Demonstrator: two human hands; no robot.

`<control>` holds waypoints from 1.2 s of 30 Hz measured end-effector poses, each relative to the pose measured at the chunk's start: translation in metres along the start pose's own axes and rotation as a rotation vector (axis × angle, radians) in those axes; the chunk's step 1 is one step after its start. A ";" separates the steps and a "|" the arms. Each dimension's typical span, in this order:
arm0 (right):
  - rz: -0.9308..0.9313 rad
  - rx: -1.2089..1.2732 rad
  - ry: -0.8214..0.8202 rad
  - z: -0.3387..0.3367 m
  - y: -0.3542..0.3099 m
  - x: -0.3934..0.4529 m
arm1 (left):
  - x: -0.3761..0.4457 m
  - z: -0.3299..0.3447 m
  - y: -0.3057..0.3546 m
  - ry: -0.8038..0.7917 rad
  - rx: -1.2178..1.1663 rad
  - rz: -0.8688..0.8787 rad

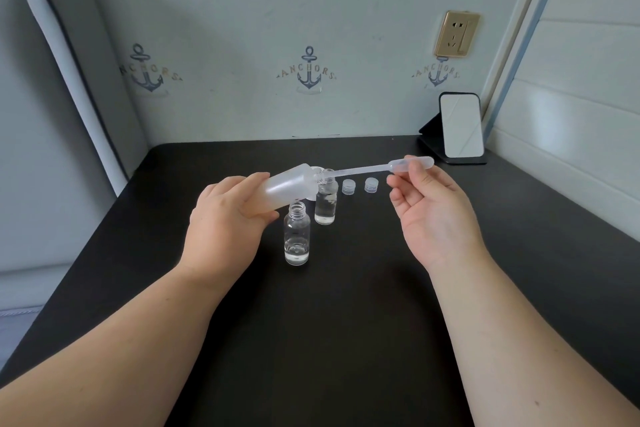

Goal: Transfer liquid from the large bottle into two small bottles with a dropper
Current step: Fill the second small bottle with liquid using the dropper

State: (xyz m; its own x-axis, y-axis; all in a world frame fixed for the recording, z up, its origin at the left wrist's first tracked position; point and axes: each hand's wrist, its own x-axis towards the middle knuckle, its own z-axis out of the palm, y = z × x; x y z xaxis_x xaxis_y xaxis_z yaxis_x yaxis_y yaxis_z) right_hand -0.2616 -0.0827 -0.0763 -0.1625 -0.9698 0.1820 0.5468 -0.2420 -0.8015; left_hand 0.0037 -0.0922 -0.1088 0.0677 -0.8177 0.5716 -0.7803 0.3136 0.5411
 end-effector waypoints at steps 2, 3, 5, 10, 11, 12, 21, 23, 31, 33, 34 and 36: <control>0.002 0.036 0.025 -0.001 -0.003 0.001 | 0.000 0.000 0.000 0.010 -0.009 -0.015; 0.004 0.057 0.039 -0.002 -0.004 0.001 | 0.000 0.000 -0.001 0.011 -0.014 -0.025; 0.009 0.096 0.078 -0.003 -0.006 0.002 | 0.001 -0.002 -0.002 0.003 -0.034 -0.046; 0.000 0.202 0.166 -0.009 -0.008 0.006 | 0.001 -0.005 -0.001 0.015 -0.113 -0.104; 0.002 0.229 0.182 -0.009 -0.008 0.006 | 0.001 -0.006 -0.001 0.018 -0.137 -0.119; 0.004 0.254 0.199 -0.010 -0.008 0.007 | 0.001 -0.006 -0.001 0.020 -0.163 -0.132; 0.012 0.318 0.203 -0.012 -0.008 0.008 | 0.002 -0.004 -0.003 -0.013 -0.355 -0.235; 0.020 0.299 0.195 -0.012 -0.009 0.008 | 0.003 -0.005 -0.002 -0.021 -0.371 -0.244; 0.027 0.267 0.218 -0.012 -0.007 0.008 | 0.005 -0.001 -0.006 -0.025 -0.381 -0.320; 0.030 0.264 0.215 -0.012 -0.007 0.008 | 0.005 -0.001 -0.006 -0.043 -0.385 -0.316; 0.033 0.264 0.216 -0.012 -0.007 0.008 | 0.005 -0.001 -0.005 -0.051 -0.391 -0.314; 0.038 0.264 0.221 -0.012 -0.006 0.009 | 0.005 -0.002 -0.005 -0.060 -0.425 -0.316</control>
State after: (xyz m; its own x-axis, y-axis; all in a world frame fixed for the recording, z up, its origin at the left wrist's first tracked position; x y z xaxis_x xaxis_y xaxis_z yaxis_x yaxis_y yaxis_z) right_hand -0.2763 -0.0895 -0.0764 -0.2962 -0.9551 0.0035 0.7450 -0.2333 -0.6250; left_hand 0.0090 -0.0968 -0.1076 0.2134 -0.9261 0.3110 -0.4059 0.2055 0.8905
